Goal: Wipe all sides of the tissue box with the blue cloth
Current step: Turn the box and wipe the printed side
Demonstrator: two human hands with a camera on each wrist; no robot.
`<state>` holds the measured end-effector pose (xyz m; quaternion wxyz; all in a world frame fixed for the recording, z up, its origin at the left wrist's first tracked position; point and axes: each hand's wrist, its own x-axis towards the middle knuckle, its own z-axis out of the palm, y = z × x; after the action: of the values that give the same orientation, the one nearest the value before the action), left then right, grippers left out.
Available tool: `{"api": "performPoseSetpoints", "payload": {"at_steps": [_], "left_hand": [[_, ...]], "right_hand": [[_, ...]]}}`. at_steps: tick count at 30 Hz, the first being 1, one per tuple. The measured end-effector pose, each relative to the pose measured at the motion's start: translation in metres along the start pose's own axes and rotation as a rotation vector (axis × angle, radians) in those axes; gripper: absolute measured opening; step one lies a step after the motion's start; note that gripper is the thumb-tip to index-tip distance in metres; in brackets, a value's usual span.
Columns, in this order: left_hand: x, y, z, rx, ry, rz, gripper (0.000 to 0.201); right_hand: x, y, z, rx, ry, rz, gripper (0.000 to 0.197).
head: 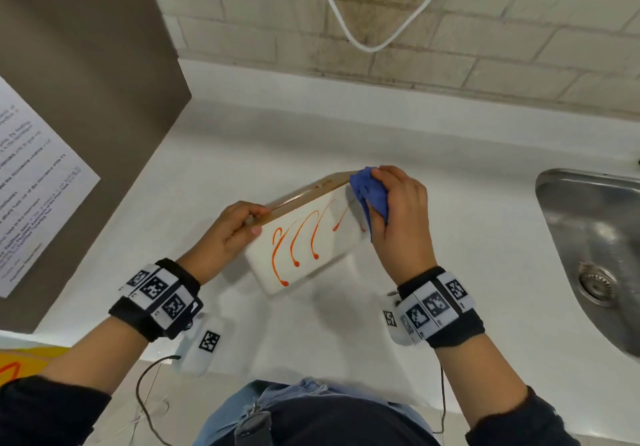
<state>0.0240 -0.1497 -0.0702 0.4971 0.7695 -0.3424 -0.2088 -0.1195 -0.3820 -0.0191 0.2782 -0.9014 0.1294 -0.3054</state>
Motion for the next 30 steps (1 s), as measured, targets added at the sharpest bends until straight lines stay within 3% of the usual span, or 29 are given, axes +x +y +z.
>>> {"api": "performPoseSetpoints", "payload": {"at_steps": [3, 7, 13, 20, 24, 27, 30], "left_hand": [[0.008, 0.007, 0.000, -0.066, -0.096, -0.006, 0.045], [0.017, 0.003, -0.006, -0.235, -0.142, -0.084, 0.045], [0.020, 0.003, -0.009, -0.334, -0.120, -0.120, 0.036], [0.022, -0.006, -0.010, -0.373, -0.086, -0.150, 0.044], [0.022, -0.009, -0.008, -0.377, -0.023, -0.167, 0.048], [0.022, -0.009, -0.008, -0.390, -0.011, -0.197, 0.047], [0.021, -0.006, -0.010, -0.369, -0.049, -0.167, 0.045]], "right_hand": [[0.004, 0.006, 0.024, 0.062, -0.011, 0.017, 0.030], [-0.004, 0.013, 0.058, 0.032, -0.065, 0.030, 0.035], [0.001, 0.013, 0.066, 0.001, -0.089, 0.039, 0.042], [0.008, 0.003, 0.076, 0.089, -0.037, 0.093, 0.045], [-0.005, -0.013, 0.081, 0.120, -0.037, 0.012, 0.040], [-0.017, -0.022, 0.081, 0.301, -0.063, -0.064, 0.032], [-0.007, -0.029, 0.064, 0.566, 0.021, 0.170, 0.034]]}}
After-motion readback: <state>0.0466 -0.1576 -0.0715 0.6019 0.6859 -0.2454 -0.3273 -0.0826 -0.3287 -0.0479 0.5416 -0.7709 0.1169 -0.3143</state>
